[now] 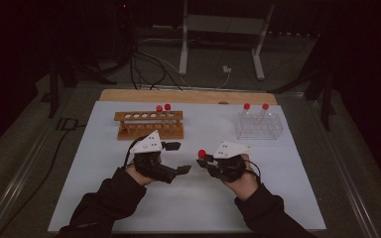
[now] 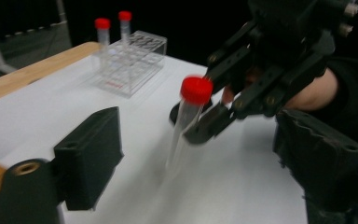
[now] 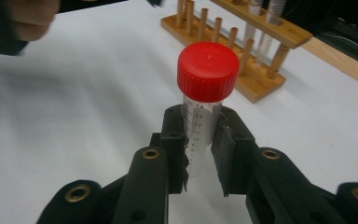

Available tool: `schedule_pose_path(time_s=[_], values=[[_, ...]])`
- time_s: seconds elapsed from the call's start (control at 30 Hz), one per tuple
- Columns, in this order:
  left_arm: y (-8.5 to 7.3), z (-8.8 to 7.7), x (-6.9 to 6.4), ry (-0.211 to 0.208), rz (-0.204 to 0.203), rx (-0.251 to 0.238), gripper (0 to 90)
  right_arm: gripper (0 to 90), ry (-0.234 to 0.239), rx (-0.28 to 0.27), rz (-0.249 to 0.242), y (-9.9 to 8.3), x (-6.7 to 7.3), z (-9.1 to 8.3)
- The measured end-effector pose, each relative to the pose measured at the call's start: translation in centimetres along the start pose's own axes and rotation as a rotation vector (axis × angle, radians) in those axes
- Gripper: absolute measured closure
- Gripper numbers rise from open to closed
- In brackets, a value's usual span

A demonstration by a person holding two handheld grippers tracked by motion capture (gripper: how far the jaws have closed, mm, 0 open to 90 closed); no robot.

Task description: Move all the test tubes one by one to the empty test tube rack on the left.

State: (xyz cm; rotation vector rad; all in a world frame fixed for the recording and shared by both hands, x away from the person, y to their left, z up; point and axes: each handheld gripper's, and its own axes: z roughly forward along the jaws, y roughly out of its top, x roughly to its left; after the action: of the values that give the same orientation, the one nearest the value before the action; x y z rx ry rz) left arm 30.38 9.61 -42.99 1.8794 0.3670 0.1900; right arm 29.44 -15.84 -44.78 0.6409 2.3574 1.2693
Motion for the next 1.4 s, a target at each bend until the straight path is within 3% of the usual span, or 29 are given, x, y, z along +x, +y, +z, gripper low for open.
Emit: schedule_pose_path(time_s=[0.13, 0.3, 0.8, 1.07, 1.4], values=[[0.4, 0.7, -0.2, -0.015, 0.020, -0.005, 27.7, 74.6, 0.015, 0.002, -0.002, 0.0, 0.3, 0.2], [0.8, 1.6, -0.4, 0.022, 0.032, 0.006, 38.7, 74.5, 0.029, 0.003, -0.003, 0.1, 0.6, 0.3], [1.0, 3.6, -0.8, 0.021, 0.076, 0.047, 68.8, 74.5, 0.037, -0.006, 0.006, 0.1, 0.7, 0.1], [1.1, 3.6, -1.0, 0.047, 0.119, 0.038, 71.8, 74.0, 0.037, -0.013, 0.013, 0.1, 0.5, 0.0], [1.3, 2.0, 0.1, 0.092, 0.091, 0.027, 72.0, 56.9, 0.014, -0.035, 0.013, 0.1, 0.4, -0.5]])
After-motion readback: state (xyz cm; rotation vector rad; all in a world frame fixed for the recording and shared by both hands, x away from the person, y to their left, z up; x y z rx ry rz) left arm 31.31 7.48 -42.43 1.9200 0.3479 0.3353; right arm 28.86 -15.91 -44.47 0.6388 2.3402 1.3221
